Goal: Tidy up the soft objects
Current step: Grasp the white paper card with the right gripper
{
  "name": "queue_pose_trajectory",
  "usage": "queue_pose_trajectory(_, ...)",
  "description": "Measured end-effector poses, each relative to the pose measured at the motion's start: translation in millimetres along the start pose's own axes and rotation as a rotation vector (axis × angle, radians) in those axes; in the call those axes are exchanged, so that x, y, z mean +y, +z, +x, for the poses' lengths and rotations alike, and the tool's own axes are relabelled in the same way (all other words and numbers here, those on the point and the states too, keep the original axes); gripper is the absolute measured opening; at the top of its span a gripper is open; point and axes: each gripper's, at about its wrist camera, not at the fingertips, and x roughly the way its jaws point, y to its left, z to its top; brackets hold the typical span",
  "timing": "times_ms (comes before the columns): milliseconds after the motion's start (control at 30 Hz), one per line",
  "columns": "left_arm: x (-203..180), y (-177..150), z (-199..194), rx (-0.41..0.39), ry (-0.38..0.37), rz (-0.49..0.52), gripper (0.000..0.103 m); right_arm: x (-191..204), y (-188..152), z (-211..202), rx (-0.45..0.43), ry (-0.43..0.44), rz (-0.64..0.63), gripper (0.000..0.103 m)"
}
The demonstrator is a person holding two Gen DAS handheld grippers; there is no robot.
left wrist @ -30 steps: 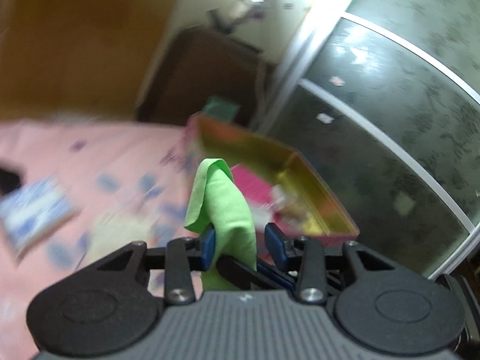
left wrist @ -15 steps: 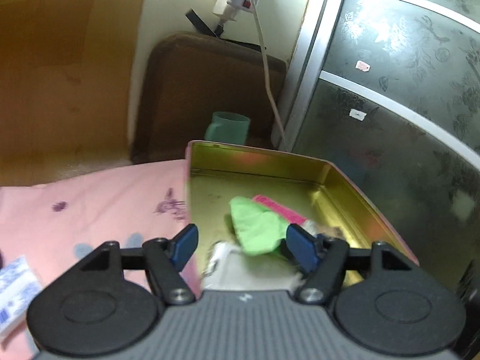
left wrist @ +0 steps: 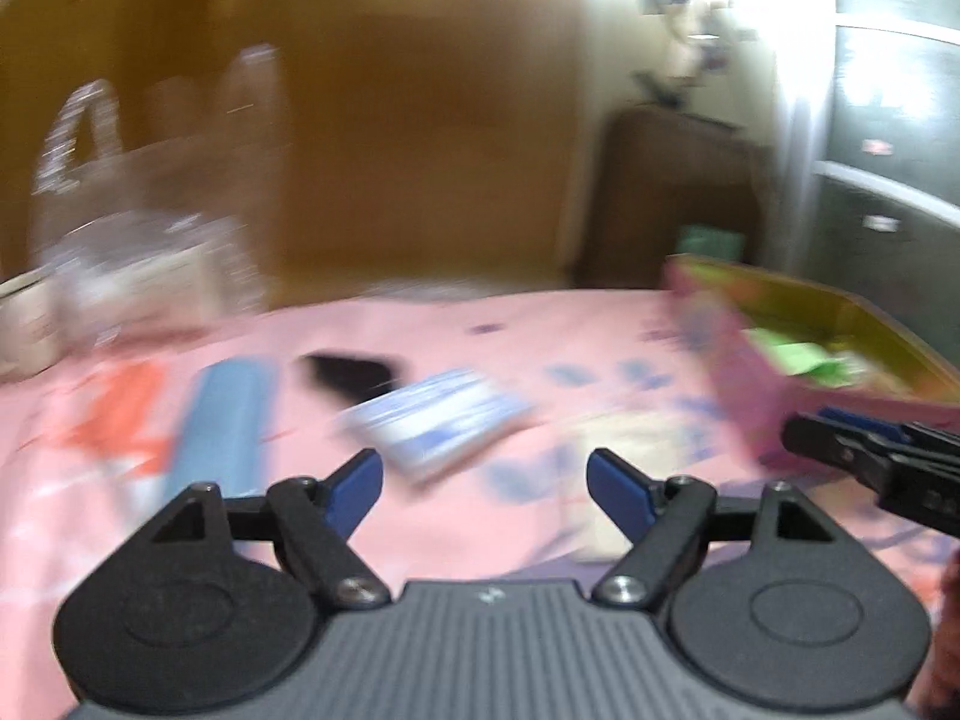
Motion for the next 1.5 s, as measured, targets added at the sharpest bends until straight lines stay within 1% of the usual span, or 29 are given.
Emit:
queue_pose_trajectory(100, 34.7, -14.3, -3.1, 0.017, 0.096, -0.042, 0.077, 19.0, -3.5, 24.1, 0.125, 0.033, -0.006, 0.053)
queue_pose_trajectory(133, 43.8, -18.1, -4.6, 0.023, 0.108, -0.064, 0.077, 20.3, -3.8, 31.5, 0.150, 0.033, 0.007, 0.055)
queue_pose_trajectory(233, 60.2, -25.5, -4.7, 0.019, 0.092, -0.129, 0.080, 13.1, -4.8, 43.7, 0.204, 0.039, 0.109, 0.055)
queue_pose_trajectory(300, 61.9, -28.7, 0.4, 0.018, 0.077, -0.142, 0.080, 8.0, -5.8, 47.7, 0.231, 0.034, 0.163, 0.055)
queue_pose_trajectory(333, 62.1, -31.8, 2.0, 0.023, 0.070, -0.145, 0.080, 8.5, -6.1, 47.8, 0.226, 0.038, 0.177, 0.055)
queue_pose_trajectory(367, 63.3, -31.9, 3.3, 0.032, 0.060, -0.153, 0.084, 9.4, -6.6, 47.2, 0.231, 0.040, 0.184, 0.055)
queue_pose_trajectory(433, 65.9, -33.9, -1.5, -0.004, 0.041, -0.170, 0.084, 11.9, -5.5, 49.0, 0.234, 0.047, 0.191, 0.055)
queue_pose_trajectory(567, 75.9, -36.3, -5.0, -0.014, 0.014, -0.219, 0.084, 17.7, -6.7, 57.1, 0.236, 0.064, 0.205, 0.055)
queue_pose_trajectory(600, 77.5, -37.2, -5.4, -0.015, 0.009, -0.231, 0.084, 19.5, -7.1, 59.4, 0.233, 0.062, 0.201, 0.053)
queue_pose_trajectory(667, 79.9, -37.8, -5.3, -0.014, -0.001, -0.246, 0.085, 22.5, -6.9, 61.6, 0.229, 0.054, 0.185, 0.032)
queue_pose_trajectory(700, 80.2, -38.0, -5.6, -0.016, -0.005, -0.249, 0.086, 24.2, -7.9, 63.1, 0.236, 0.053, 0.175, 0.012)
queue_pose_trajectory(733, 80.2, -38.2, -5.6, -0.017, -0.006, -0.250, 0.086, 25.1, -8.7, 64.1, 0.240, 0.052, 0.170, 0.007)
queue_pose_trajectory(833, 80.2, -38.4, -6.0, -0.023, -0.010, -0.251, 0.086, 28.0, -7.8, 57.5, 0.202, 0.057, 0.151, 0.004)
queue_pose_trajectory(1000, 84.4, -38.2, -5.7, -0.025, -0.014, -0.275, 0.086, 40.1, 0.1, 47.1, 0.147, 0.086, 0.100, 0.004)
queue_pose_trajectory(1100, 87.6, -38.5, -5.4, -0.020, -0.019, -0.297, 0.086, 40.3, 4.7, 46.5, 0.137, 0.092, 0.094, 0.010)
queue_pose_trajectory(1167, 88.9, -38.6, -5.3, -0.019, -0.019, -0.305, 0.086, 37.5, 5.6, 50.1, 0.145, 0.077, 0.089, 0.020)
queue_pose_trajectory(1233, 88.7, -39.0, -6.1, -0.021, -0.017, -0.308, 0.088, 31.3, 6.3, 56.1, 0.170, 0.046, 0.124, 0.054)
queue_pose_trajectory(1267, 88.9, -39.2, -6.3, -0.022, -0.016, -0.309, 0.089, 26.8, 6.9, 60.3, 0.188, 0.025, 0.163, 0.060)
queue_pose_trajectory(1300, 89.1, -39.2, -6.6, -0.024, -0.017, -0.310, 0.089, 23.0, 7.5, 64.2, 0.204, 0.015, 0.199, 0.065)
queue_pose_trajectory(1367, 89.2, -39.3, -7.2, -0.028, -0.016, -0.312, 0.089, 20.1, 7.8, 70.4, 0.224, 0.011, 0.241, 0.067)
queue_pose_trajectory(1433, 89.6, -39.1, -7.3, -0.029, -0.017, -0.314, 0.089, 24.5, 8.2, 77.5, 0.238, -0.003, 0.224, 0.074)
queue_pose_trajectory(1500, 89.8, -39.0, -7.6, -0.031, -0.017, -0.315, 0.089, 31.4, 8.1, 87.4, 0.260, -0.025, 0.185, 0.077)
